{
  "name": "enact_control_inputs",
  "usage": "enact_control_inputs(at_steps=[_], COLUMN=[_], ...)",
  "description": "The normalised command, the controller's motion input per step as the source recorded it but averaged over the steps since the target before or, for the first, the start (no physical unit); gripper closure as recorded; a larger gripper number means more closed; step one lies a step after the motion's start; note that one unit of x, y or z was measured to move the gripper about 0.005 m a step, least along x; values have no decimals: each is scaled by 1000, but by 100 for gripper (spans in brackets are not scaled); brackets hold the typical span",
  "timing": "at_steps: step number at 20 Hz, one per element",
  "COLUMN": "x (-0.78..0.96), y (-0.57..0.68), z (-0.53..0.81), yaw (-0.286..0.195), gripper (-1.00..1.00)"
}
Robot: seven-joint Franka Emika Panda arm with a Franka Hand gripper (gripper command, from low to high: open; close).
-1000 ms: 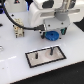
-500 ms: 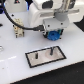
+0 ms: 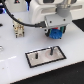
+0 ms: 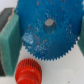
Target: Insert the blue gear onto the right peg, followed by the red gear
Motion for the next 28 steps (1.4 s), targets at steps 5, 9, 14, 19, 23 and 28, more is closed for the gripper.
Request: enact_control_inputs(at_steps=[5,9,14,19,23,28], x=[497,677,693,684,649,555], y=[1,-58,-165,-235,-295,-231], z=[481,377,309,266,193,93], yaw=[0,0,0,0,0,0], gripper=[100,100,100,100,100,100])
